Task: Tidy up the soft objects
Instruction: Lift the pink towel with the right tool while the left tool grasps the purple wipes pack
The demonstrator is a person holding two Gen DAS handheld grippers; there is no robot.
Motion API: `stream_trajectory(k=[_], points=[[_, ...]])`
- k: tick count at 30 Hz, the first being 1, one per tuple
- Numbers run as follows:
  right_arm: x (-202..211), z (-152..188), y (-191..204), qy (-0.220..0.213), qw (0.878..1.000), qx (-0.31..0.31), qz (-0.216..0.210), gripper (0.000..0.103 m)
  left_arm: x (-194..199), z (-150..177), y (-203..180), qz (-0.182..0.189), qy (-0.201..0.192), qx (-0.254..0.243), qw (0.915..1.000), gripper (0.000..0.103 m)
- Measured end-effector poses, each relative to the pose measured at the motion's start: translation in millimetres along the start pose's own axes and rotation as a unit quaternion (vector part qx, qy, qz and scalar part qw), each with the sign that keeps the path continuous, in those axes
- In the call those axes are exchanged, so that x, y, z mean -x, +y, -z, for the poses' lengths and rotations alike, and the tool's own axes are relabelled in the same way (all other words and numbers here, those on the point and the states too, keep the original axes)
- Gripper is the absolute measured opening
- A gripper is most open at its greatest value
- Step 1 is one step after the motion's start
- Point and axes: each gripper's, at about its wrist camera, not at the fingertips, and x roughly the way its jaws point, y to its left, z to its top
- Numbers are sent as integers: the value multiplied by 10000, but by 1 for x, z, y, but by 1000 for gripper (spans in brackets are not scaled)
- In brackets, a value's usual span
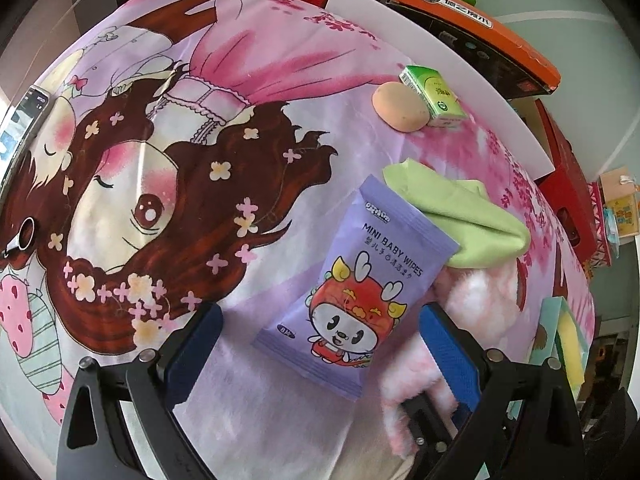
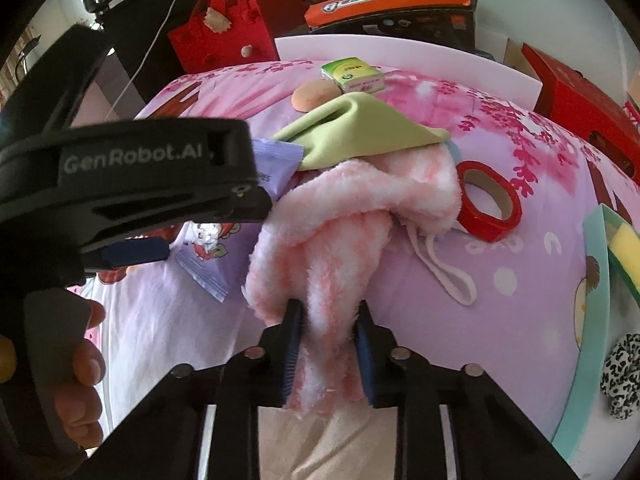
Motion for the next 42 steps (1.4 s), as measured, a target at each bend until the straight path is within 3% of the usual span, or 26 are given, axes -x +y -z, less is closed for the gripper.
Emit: stream_trajectory(k=[11, 25, 32, 42], points=[[6, -3, -22, -33, 9995, -232, 191, 19, -4, 1, -7, -96, -23, -67, 9999, 97], [13, -5, -54, -61, 9970, -650, 415, 17, -10, 3, -33, -158, -77, -482, 9987, 49], [18, -6, -60, -139, 9963, -694, 495, 13, -6, 0, -36, 183, -117, -492, 9986, 45], [54, -11, -61, -705, 9941, -689, 463, 11, 29, -1, -34, 383, -501, -509, 9967, 44]])
